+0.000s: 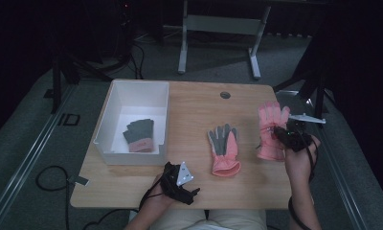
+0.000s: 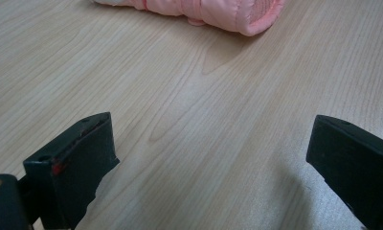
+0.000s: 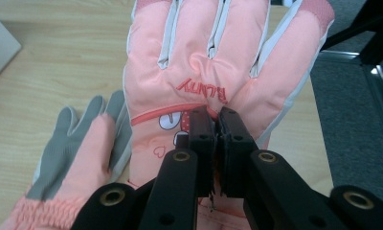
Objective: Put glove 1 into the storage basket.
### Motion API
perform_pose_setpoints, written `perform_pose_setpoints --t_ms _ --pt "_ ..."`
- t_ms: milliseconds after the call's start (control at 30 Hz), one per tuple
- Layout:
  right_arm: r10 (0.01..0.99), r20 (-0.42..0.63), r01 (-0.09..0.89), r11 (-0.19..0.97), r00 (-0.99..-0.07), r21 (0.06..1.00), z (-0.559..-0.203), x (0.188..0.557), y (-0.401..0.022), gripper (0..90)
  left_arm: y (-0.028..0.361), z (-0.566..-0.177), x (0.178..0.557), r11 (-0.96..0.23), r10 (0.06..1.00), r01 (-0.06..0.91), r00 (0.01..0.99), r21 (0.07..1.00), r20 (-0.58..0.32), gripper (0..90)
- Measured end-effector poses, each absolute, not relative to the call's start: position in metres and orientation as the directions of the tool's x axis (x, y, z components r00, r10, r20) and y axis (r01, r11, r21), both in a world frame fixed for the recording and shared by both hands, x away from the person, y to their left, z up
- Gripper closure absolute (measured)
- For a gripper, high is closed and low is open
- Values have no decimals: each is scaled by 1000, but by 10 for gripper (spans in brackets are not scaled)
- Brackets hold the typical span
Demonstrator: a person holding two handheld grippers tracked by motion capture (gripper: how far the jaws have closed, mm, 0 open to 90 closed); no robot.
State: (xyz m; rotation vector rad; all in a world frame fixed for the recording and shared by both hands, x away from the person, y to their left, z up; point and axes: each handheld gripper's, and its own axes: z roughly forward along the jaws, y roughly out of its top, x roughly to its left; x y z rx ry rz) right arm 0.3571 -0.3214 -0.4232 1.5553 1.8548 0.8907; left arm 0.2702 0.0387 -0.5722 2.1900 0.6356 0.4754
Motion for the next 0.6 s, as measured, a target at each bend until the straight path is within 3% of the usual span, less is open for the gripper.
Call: perform_pose_setpoints --t_ms 133,200,600 --pt "985 1 648 111 -171 754 -438 355 -320 859 39 -572 270 -566 579 286 806 773 125 25" --pt "988 28 696 85 -149 713 -465 360 -322 859 38 -572 271 -564 578 286 806 774 123 25" --pt "989 13 756 105 -149 646 -509 386 -319 857 39 -573 269 -563 582 287 803 775 126 25"
